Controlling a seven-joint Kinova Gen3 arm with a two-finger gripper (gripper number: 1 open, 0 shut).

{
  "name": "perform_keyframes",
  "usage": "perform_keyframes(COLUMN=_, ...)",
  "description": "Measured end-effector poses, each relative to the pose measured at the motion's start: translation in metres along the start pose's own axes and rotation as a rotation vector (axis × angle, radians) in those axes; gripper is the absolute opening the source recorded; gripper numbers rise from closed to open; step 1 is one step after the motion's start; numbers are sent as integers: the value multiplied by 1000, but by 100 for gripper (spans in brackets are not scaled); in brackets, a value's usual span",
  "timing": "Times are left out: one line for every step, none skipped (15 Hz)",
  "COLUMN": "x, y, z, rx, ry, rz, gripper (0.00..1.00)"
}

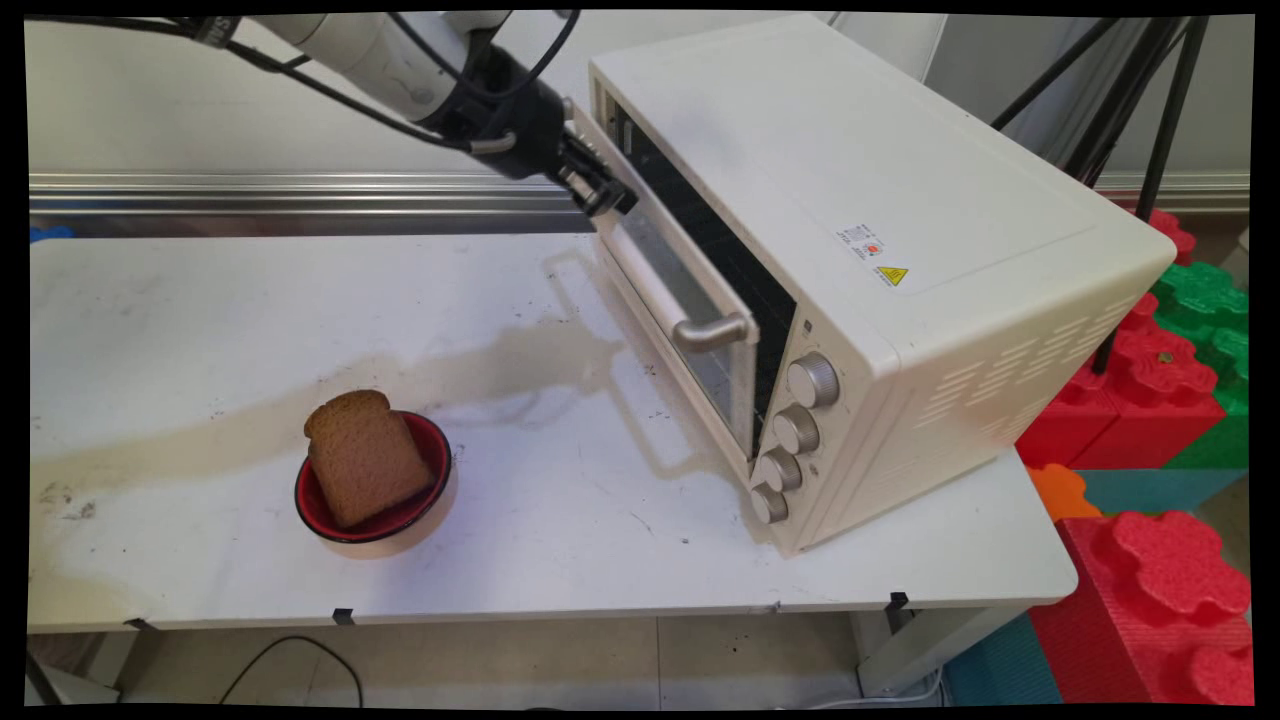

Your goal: Open the oven

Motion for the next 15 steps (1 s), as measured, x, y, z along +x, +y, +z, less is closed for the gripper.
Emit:
perform_keyframes(x=-2, y=0, z=-1, rx=0, ry=-6, rz=-1, gripper=0)
perform_keyframes(x=-6, y=-1, z=-2, rx=1, ry=-16, rz=-2, gripper=0)
perform_keyframes(x=-10, y=-1, z=-3, rx=0, ry=-26, rz=-2, gripper=0)
perform_keyframes(x=-14, y=-2, z=-4, rx=0, ry=-38, rz=-1, gripper=0)
perform_keyframes(x=-18, y=-2, z=-4, rx=-1, ry=-49, rz=0, gripper=0)
perform_keyframes(x=-23, y=-2, z=-5, rx=-2, ry=-61, rz=1, gripper=0)
perform_keyframes(x=-28, y=-2, z=-5, rx=-3, ry=-73, rz=4, gripper=0)
perform_keyframes(x=-32, y=-3, z=-4, rx=-4, ry=-84, rz=5, gripper=0)
perform_keyframes(x=-35, y=-3, z=-4, rx=-4, ry=-91, rz=6, gripper=0)
perform_keyframes(x=-40, y=-3, z=-4, rx=-4, ry=-101, rz=6, gripper=0)
perform_keyframes(x=-42, y=-3, z=-4, rx=-4, ry=-108, rz=6, gripper=0)
perform_keyframes(x=-46, y=4, z=-5, rx=-6, ry=-118, rz=10, gripper=0)
perform_keyframes(x=-49, y=4, z=-5, rx=-6, ry=-125, rz=10, gripper=0)
perform_keyframes(x=-54, y=3, z=-5, rx=-3, ry=-135, rz=7, gripper=0)
perform_keyframes(x=-59, y=2, z=-4, rx=-1, ry=-147, rz=6, gripper=0)
